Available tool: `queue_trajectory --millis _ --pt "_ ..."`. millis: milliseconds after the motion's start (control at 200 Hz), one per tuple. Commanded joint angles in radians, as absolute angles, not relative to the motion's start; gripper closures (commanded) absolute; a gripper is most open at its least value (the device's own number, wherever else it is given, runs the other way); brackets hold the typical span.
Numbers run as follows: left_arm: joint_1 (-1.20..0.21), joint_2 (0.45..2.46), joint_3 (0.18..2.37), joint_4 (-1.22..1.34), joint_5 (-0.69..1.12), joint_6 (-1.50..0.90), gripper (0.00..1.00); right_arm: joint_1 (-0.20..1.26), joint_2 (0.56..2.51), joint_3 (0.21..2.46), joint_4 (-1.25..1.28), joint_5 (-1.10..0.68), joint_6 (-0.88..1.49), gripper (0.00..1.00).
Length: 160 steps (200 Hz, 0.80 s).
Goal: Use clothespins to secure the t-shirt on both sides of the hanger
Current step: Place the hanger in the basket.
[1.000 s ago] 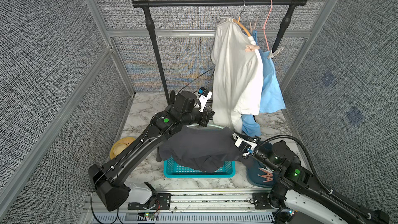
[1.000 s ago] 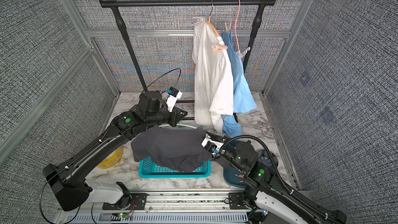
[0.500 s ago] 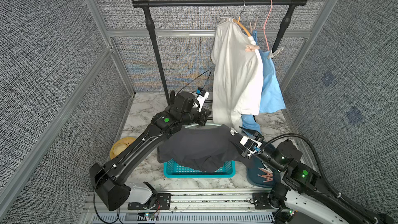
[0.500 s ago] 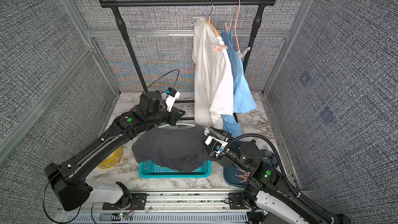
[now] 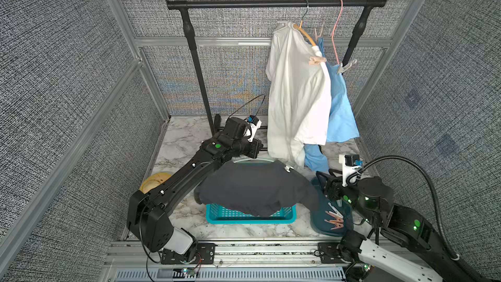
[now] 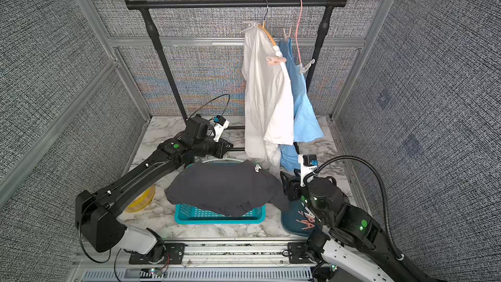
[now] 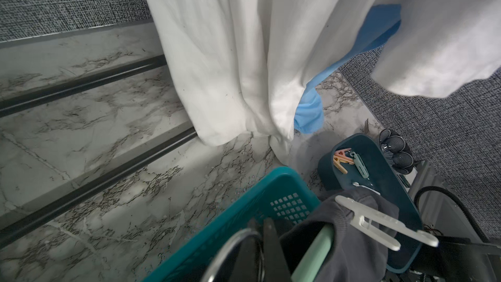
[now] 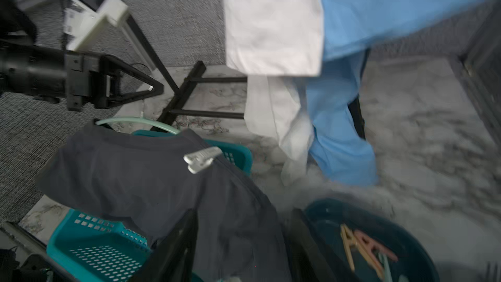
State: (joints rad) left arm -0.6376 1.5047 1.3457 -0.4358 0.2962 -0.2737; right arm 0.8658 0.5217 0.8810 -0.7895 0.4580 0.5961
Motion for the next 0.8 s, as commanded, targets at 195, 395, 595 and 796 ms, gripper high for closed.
queue_trajectory --millis 195,395,595,796 --pt "-0.606 1.582 1.328 -0.416 0.289 -0.27 0.95 0.83 0.473 0.732 -1.084 0.498 1.072 0.47" --pt "-0.594 1.643 1.404 -0.557 0.263 -0.274 0.78 0.672 0.555 0.664 -0.982 0.364 1.001 0.47" --pt "-0.591 1.632 1.455 -0.642 0.232 -0.246 0.68 0.459 0.66 0.594 -0.804 0.199 0.819 0.51" --pt "-0.589 1.516 1.439 -0.68 0.17 -0.194 0.59 0.268 0.81 0.546 -0.612 0.039 0.688 0.56"
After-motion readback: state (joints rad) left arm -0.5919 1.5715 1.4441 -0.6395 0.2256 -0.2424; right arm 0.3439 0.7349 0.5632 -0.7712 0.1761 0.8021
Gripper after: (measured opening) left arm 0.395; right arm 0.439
